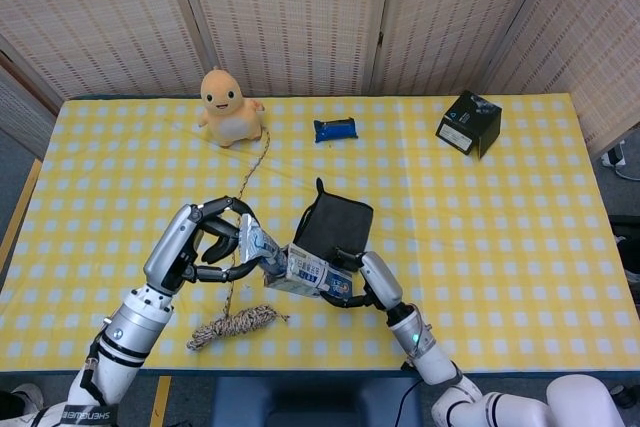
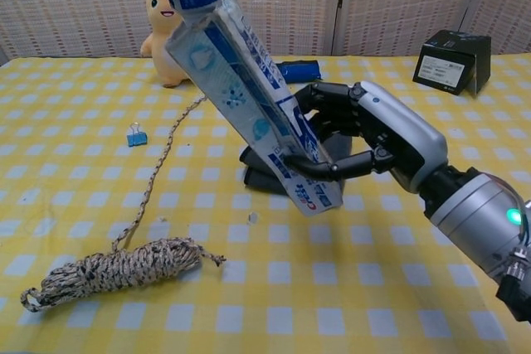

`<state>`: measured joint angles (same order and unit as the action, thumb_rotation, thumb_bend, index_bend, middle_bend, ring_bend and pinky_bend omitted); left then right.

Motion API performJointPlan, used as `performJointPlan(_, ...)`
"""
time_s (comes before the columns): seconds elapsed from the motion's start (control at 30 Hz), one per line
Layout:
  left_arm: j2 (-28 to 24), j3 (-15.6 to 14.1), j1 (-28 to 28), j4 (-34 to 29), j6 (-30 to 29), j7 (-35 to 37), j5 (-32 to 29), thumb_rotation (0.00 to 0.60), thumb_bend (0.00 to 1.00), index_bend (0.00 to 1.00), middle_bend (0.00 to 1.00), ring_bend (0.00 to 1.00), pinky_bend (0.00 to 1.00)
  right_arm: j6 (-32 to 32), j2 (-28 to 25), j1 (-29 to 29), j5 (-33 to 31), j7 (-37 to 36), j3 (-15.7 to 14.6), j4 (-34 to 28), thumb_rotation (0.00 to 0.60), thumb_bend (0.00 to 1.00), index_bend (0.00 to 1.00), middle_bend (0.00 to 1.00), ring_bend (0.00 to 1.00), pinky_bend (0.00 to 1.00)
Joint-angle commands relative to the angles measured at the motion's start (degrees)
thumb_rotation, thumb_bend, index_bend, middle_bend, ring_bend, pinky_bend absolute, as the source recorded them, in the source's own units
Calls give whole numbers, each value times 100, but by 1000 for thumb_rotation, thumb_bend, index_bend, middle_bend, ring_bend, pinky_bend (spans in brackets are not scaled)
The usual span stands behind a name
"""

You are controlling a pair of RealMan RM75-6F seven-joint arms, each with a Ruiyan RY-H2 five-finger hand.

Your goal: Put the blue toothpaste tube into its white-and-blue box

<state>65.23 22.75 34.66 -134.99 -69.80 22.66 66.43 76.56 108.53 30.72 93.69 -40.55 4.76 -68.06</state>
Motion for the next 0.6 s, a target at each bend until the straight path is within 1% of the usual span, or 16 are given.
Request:
performJointPlan(0.03,2,47,-14,0,-39,30,19,600,419,871,1000,1000,1000,36,-20,-9,6,-41,-7,-36,600,293,519,444,492,460)
performJointPlan(0.3,-7,89,-53,0,-52,95,27,600,420,871,1000,1000,1000,341,-130,-95,43,-235,29,-164,600,293,520,444,492,461)
performJointPlan(0.6,-13,30,-93,0,-19,63,94,600,419,871,1000,1000,1000,517,-276,-120,66,-303,88,-430,600,293,522,446,492,460)
